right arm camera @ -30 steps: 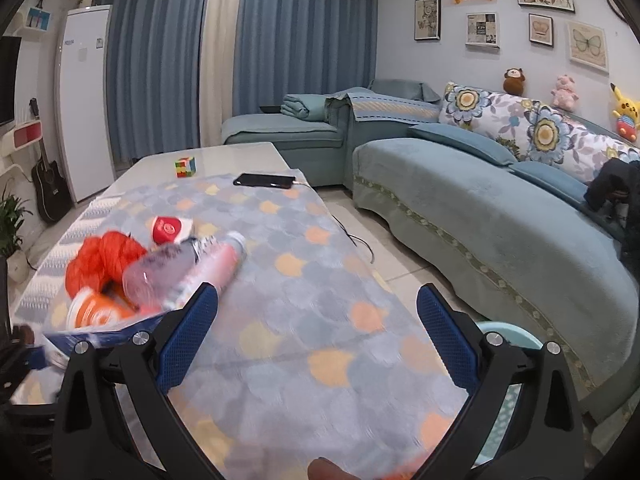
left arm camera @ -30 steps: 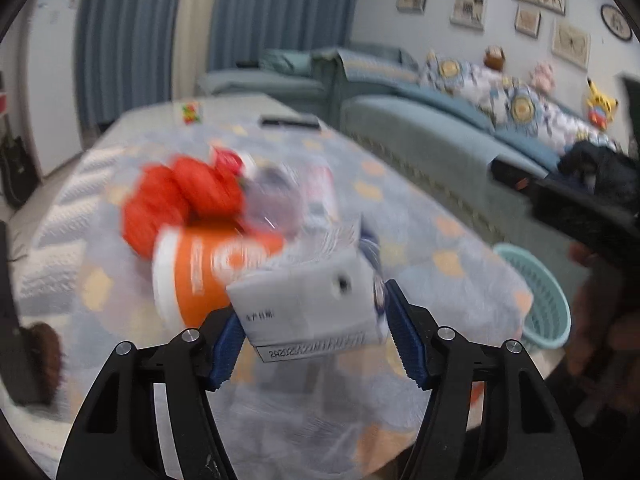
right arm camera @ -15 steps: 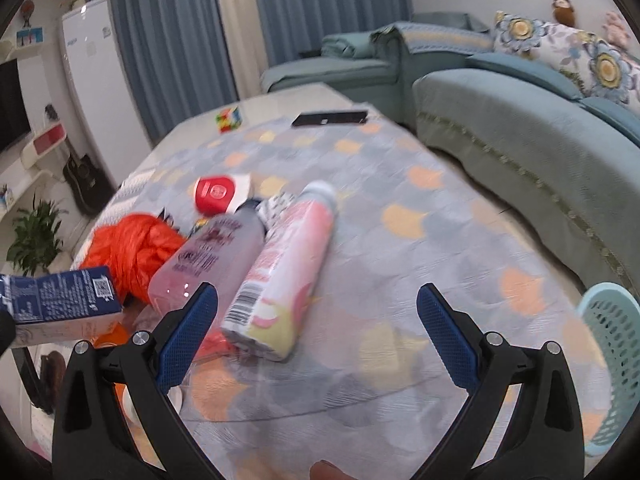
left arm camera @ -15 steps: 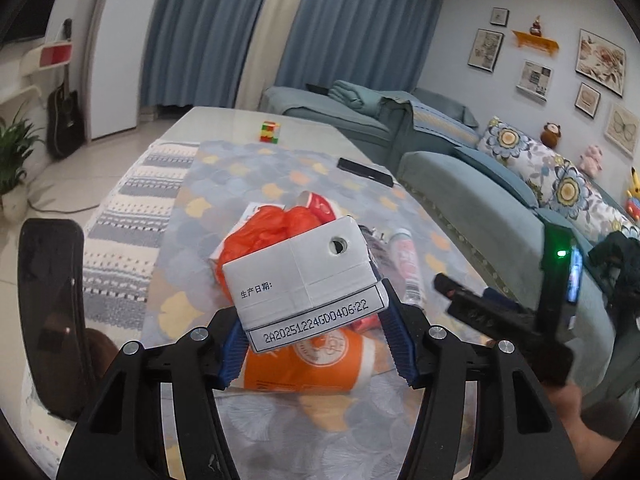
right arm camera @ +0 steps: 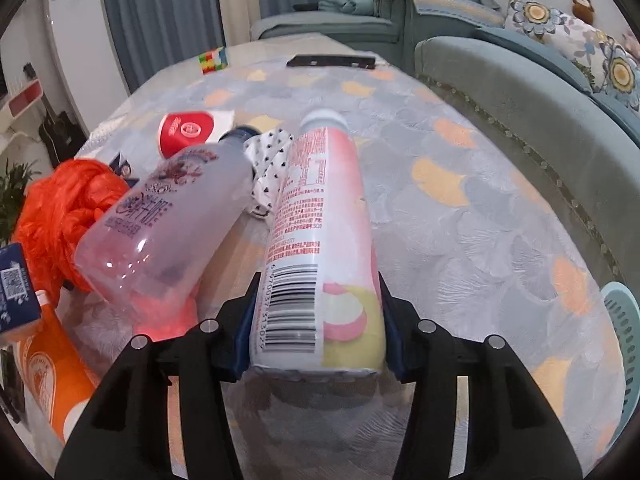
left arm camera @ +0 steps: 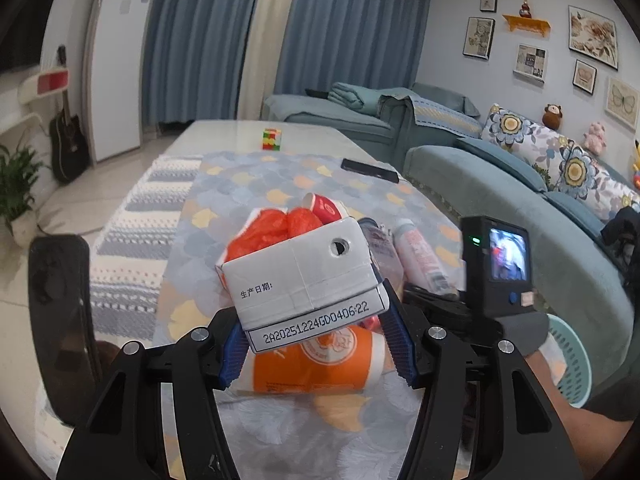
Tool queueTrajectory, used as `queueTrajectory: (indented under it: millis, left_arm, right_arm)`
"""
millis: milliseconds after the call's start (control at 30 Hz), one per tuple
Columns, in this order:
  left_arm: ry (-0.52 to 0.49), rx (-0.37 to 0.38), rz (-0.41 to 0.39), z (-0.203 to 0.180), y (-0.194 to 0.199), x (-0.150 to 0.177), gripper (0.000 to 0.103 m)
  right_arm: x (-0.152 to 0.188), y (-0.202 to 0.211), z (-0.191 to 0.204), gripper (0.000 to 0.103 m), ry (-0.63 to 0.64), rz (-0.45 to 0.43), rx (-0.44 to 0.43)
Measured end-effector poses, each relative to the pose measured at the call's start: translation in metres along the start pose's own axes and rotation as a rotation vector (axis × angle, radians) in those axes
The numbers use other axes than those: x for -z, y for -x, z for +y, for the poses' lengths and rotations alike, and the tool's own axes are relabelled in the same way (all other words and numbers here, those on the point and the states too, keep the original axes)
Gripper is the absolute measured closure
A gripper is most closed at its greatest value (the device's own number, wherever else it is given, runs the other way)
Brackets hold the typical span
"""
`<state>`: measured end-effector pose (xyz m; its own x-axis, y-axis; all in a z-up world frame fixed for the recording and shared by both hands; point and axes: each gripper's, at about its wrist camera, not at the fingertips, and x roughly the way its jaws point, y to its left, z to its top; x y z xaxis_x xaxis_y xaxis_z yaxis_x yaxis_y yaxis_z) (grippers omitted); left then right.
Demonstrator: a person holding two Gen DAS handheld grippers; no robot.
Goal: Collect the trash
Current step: 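Carry the pink-white bottle to the blue basket and release it with the right gripper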
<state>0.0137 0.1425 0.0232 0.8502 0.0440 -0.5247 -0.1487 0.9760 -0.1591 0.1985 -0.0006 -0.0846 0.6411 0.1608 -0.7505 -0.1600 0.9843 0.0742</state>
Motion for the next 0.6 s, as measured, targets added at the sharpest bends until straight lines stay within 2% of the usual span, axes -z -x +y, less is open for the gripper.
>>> queueTrajectory:
  millis: [100,300,600]
  left_arm:
    - [0.005,0.004,-0.011,0.000,0.002,-0.002,0.047]
    - [-0.033,0.009,-0.041,-0.014,0.006,-0.004,0.047]
    - [-0.211,0.000,-0.200,-0.053,0.038,-0.001,0.047]
  right_arm:
    - [0.006,0.027,-0.006,0.055,0.034,-0.098,0.042]
    - [0.020,0.067,-0.021,0.055,0.093,-0.214,0.088]
    - [0.015,0.129,-0.051,0.055,0.084,-0.328,0.090]
